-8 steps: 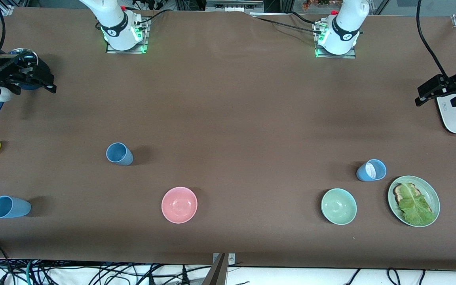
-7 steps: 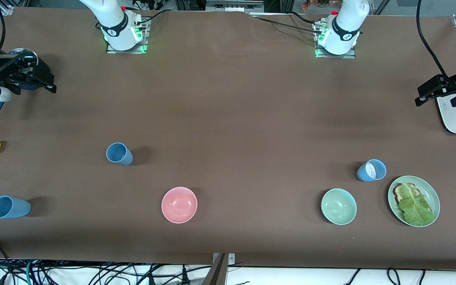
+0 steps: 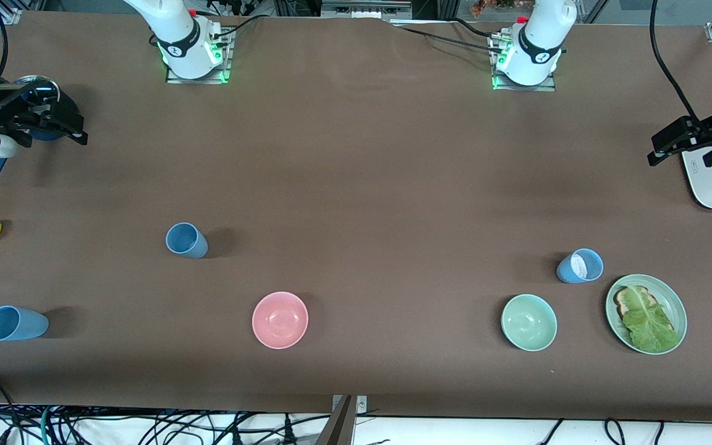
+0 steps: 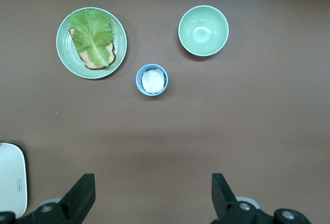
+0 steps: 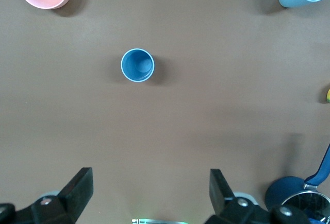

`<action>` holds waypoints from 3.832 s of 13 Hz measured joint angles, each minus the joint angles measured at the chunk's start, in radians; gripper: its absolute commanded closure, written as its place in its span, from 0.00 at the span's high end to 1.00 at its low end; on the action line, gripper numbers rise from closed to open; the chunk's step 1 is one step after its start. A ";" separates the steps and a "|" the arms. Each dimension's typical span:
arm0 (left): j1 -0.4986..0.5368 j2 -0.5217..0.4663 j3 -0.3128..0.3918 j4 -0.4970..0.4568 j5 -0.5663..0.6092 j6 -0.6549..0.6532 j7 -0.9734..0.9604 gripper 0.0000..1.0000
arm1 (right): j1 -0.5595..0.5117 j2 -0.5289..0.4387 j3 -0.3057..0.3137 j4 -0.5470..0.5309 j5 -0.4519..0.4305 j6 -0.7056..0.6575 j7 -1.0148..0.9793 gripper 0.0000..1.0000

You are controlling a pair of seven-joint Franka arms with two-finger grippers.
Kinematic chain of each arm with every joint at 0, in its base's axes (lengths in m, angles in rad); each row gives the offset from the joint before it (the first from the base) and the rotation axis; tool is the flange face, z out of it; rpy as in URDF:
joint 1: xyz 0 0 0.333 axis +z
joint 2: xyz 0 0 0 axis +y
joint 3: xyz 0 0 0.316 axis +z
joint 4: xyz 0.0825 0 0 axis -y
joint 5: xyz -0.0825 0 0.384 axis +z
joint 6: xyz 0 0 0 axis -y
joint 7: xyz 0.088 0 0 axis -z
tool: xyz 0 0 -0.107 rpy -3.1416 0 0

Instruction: Stack blue cups with both arms

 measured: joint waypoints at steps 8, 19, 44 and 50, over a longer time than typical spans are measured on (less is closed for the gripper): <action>0.000 0.000 0.000 0.000 0.000 0.000 0.000 1.00 | 0.000 0.000 0.000 0.000 0.000 0.000 0.000 1.00; 0.000 0.000 0.000 0.000 0.000 0.000 0.000 1.00 | 0.000 0.000 -0.001 0.000 0.000 0.000 0.000 1.00; -0.008 0.328 0.004 -0.159 0.030 0.506 0.011 1.00 | 0.005 -0.002 0.014 0.001 0.000 -0.034 0.000 1.00; 0.024 0.379 0.018 -0.248 0.048 0.645 0.062 1.00 | 0.007 -0.002 0.029 0.001 0.000 -0.034 0.000 1.00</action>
